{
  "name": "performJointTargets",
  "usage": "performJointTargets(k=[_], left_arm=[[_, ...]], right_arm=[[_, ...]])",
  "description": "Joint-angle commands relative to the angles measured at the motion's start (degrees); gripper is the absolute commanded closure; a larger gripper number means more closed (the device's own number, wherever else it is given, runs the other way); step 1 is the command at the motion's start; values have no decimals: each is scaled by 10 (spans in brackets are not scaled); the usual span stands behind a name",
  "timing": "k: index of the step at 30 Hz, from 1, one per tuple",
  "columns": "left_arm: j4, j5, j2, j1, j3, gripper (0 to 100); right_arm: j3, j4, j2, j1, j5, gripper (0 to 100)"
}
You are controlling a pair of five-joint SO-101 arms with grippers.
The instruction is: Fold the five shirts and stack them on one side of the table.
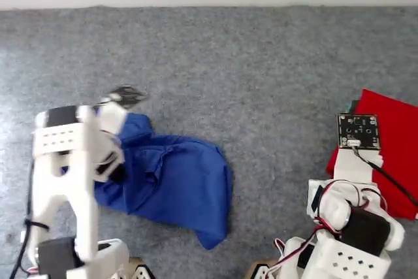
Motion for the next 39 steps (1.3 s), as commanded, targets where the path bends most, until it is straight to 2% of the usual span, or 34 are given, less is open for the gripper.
performJointTargets(k=[1,3,5,11,15,17,21,29,39], left_arm=[[-113,-22,63,-97,0,813],[-163,-25,118,-135,-15,812],[-164,-25,164,-161,-52,812],[20,-25,204,-179,-233,813],[114,-25,203,-167,-313,813],[129,-25,200,-161,-325,813],[129,-42,157,-155,-272,812],[117,-113,30,-87,-62,811],[-64,-118,4,-66,112,775]], right_arm=[[-2,-4,10,6,3,987],[-2,-4,11,6,4,986],[-2,-4,11,6,4,986],[-2,-4,11,6,4,986],[-2,-4,11,6,4,986],[-1,-4,11,6,4,986],[-1,-4,11,6,4,987],[-1,-4,11,6,5,983],[46,-57,11,5,6,983]])
